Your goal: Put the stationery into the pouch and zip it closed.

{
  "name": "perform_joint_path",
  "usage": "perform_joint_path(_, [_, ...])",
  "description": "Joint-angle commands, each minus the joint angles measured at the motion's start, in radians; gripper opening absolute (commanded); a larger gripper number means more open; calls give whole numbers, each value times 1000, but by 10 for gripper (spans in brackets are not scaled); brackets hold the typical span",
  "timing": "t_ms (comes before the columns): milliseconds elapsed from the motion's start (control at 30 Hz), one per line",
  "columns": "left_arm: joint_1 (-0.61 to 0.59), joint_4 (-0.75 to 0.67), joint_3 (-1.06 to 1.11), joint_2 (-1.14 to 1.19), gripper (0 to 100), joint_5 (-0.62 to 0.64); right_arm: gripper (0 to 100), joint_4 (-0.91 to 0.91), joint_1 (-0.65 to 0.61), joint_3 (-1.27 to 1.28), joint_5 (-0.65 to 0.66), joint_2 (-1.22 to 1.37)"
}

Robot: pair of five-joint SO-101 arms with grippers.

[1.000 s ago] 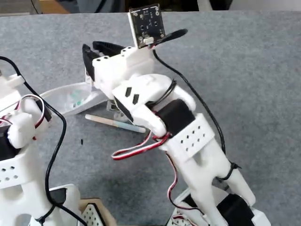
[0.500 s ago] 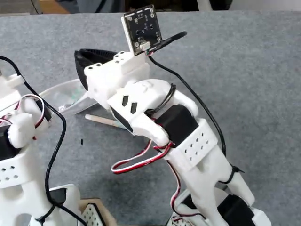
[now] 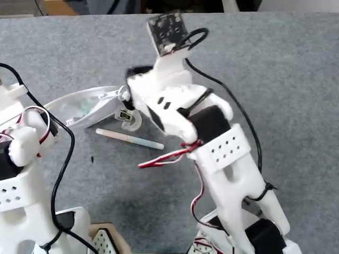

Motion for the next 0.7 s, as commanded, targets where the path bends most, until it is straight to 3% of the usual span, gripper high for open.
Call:
perform_joint_path(0, [-16,-3,-2,0,29,-5,16,107,80,30,112,-27])
perform_joint_path(100, [-18,-3,-4,-2,29,-3,22,166,144,93,176,-22])
perform_joint_path(300, [-81,5,-35,-2,29,-2,153,186,190,305,293,-22])
perform_joint_path(533, [-91,6,-31,-2,29,-2,159,3,186,542,379,-21])
perform_joint_path(667, [-93,6,-31,-2,29,-2,162,-61,118,616,400,-21])
